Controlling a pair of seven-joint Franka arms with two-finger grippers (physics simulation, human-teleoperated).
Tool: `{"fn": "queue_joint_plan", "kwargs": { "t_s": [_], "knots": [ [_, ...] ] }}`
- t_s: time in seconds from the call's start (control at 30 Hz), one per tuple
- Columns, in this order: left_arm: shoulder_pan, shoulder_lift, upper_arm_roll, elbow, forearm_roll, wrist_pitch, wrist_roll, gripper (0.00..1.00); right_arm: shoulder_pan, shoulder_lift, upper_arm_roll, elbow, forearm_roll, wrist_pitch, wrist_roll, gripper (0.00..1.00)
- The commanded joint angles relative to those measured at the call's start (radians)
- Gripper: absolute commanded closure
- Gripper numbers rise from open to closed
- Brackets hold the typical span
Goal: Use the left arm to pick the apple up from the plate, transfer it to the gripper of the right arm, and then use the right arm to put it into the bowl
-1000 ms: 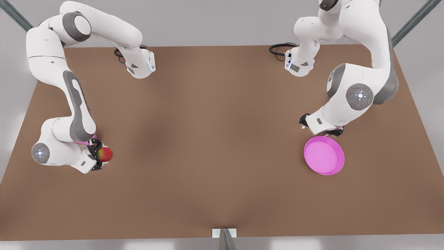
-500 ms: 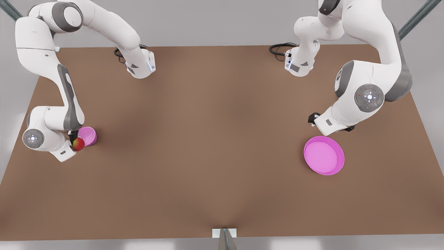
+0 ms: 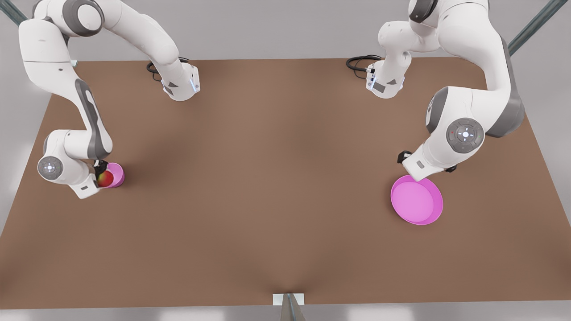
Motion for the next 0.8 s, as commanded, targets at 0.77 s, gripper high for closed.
{"fn": "queue_joint_plan", "kwargs": {
  "t_s": [0.77],
  "knots": [
    [0.001,0.015,0.0,0.0,0.003,0.009,-0.027,0.0,-0.042,0.039,0.136,0.197,0.068,-0.197,0.099,0.0]
  ]
}}
